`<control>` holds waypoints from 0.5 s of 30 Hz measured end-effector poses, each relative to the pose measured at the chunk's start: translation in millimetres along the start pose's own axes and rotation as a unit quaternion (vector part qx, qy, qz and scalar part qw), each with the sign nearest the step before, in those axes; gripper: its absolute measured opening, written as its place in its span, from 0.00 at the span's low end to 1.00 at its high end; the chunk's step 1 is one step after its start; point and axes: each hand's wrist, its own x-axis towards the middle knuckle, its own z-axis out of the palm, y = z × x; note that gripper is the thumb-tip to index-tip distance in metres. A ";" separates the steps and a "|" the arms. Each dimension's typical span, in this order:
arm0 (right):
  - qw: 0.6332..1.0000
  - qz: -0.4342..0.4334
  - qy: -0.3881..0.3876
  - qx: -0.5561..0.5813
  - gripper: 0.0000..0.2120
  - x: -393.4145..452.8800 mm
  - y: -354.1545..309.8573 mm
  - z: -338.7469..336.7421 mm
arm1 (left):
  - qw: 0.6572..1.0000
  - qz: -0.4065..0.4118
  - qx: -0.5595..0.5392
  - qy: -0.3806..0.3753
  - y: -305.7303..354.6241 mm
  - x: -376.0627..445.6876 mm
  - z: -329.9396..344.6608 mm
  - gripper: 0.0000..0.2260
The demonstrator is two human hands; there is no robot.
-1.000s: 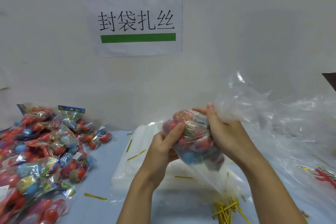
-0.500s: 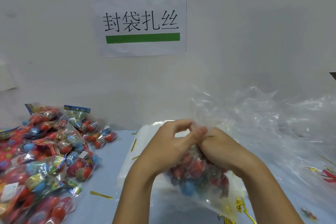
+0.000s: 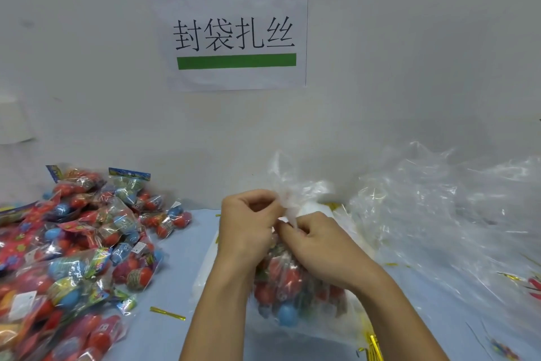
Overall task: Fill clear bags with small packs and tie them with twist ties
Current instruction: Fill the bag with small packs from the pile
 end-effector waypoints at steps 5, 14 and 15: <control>0.987 -0.053 0.098 0.112 0.09 7.2 4.0 14.7 | 0.995 -0.054 -0.042 0.071 -7.5 5.2 -11.9 0.08; 0.979 -0.017 0.103 0.177 0.11 4.6 6.1 11.8 | 0.998 -0.040 0.025 0.033 -2.8 2.5 -10.8 0.07; 0.978 -0.015 0.101 0.182 0.11 4.6 6.2 11.1 | 0.998 -0.044 0.047 0.022 -2.2 2.2 -11.4 0.09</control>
